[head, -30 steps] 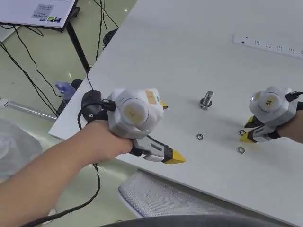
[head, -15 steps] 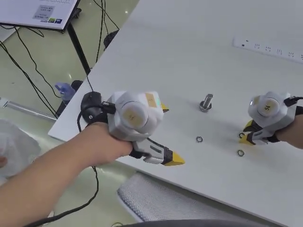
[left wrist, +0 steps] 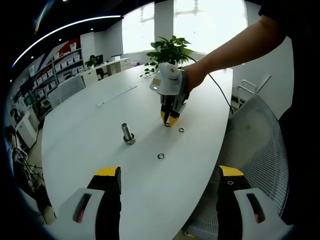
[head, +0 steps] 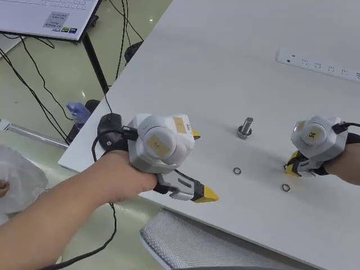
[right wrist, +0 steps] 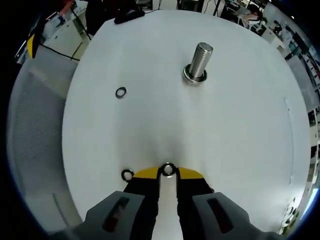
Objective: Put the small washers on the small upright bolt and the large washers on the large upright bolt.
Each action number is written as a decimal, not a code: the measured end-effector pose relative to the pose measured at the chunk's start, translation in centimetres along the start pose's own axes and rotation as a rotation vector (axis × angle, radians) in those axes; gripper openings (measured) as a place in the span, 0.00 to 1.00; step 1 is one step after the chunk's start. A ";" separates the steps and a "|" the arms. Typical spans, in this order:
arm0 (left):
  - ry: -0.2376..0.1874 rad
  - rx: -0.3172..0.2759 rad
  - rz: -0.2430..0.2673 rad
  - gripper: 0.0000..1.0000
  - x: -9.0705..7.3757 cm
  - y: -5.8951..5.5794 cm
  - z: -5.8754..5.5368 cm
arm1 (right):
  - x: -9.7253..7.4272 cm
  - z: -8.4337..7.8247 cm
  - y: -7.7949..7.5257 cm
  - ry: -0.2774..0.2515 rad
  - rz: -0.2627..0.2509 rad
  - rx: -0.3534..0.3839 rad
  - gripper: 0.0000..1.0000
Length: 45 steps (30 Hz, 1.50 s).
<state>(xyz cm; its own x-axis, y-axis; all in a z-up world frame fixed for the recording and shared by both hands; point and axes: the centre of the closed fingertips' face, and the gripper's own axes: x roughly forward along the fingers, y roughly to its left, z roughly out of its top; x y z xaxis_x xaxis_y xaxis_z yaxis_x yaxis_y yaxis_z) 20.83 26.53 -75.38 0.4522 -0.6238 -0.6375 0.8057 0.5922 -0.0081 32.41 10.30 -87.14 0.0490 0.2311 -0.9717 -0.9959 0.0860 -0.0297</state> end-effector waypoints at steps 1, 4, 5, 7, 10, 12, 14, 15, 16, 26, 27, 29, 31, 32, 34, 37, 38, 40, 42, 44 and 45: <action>0.000 0.000 0.000 0.78 0.0 0.0 0.0 | 0.0 0.0 0.0 -0.002 -0.002 0.004 0.13; 0.005 0.001 0.002 0.78 -0.1 0.0 -0.1 | 0.0 0.0 0.0 -0.004 0.001 0.013 0.13; 0.008 0.003 0.003 0.78 -0.1 0.0 -0.3 | 0.0 0.0 0.0 -0.004 0.000 0.013 0.12; 0.007 -0.001 0.002 0.78 -0.1 -0.1 -0.3 | 0.0 0.0 -0.1 0.000 0.001 0.017 0.12; 0.006 -0.001 0.005 0.78 -0.1 0.0 -0.3 | 0.1 0.0 -0.2 0.004 -0.001 0.015 0.12; 0.005 0.001 0.005 0.78 -0.1 0.0 -0.3 | 0.0 0.0 -0.2 0.000 0.000 0.021 0.12; 0.010 0.002 0.006 0.78 -0.1 0.0 -0.4 | -0.2 0.1 -0.2 -0.003 -0.003 0.021 0.12; 0.010 0.003 0.007 0.78 -0.1 0.0 -0.3 | -0.3 0.0 -0.3 -0.001 -0.004 0.019 0.12; 0.009 0.003 0.007 0.78 -0.2 0.0 -0.3 | -0.6 0.1 -0.2 -0.002 -0.001 0.021 0.12; 0.010 0.009 0.009 0.78 -0.1 0.3 0.0 | -3.4 0.9 -1.6 0.000 -0.017 0.013 0.12; 0.011 0.012 0.007 0.78 0.0 0.2 0.1 | -3.9 1.2 -1.9 -0.003 -0.018 0.016 0.12; 0.012 0.013 0.004 0.78 0.1 0.1 0.1 | -4.5 1.6 -2.2 -0.014 -0.016 0.024 0.12; 0.014 0.013 0.002 0.78 0.1 0.1 0.1 | -5.1 2.0 -2.6 -0.020 -0.022 0.021 0.12; 0.013 0.014 0.002 0.78 0.1 0.1 0.1 | -5.3 2.1 -2.8 -0.025 -0.025 0.023 0.12; 0.014 0.013 0.001 0.78 0.2 0.0 0.1 | -5.8 2.5 -3.3 -0.037 -0.033 0.027 0.12; 0.013 0.014 0.001 0.78 0.2 0.1 0.1 | -6.4 2.7 -4.0 -0.040 -0.041 0.033 0.12; 0.014 0.013 0.001 0.78 0.2 0.1 0.1 | -6.5 2.7 -4.2 -0.043 -0.043 0.037 0.12; 0.014 0.015 0.003 0.78 0.2 0.3 0.1 | -6.7 2.6 -4.7 -0.047 -0.045 0.055 0.12; 0.015 0.014 0.004 0.78 0.2 0.4 0.1 | -6.8 2.4 -5.1 -0.051 -0.044 0.067 0.12; 0.015 0.016 0.004 0.79 0.3 0.5 0.2 | -6.9 2.1 -5.5 -0.054 -0.045 0.073 0.12; 0.014 0.016 0.003 0.79 0.3 0.5 0.2 | -7.0 1.9 -5.7 -0.052 -0.048 0.076 0.12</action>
<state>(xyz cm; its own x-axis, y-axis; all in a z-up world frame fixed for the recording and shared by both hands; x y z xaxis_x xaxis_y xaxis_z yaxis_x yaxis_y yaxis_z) 21.47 26.51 -75.44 0.4493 -0.6145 -0.6485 0.8102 0.5861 0.0060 37.89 10.05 -79.76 0.1023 0.2752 -0.9559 -0.9837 0.1709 -0.0561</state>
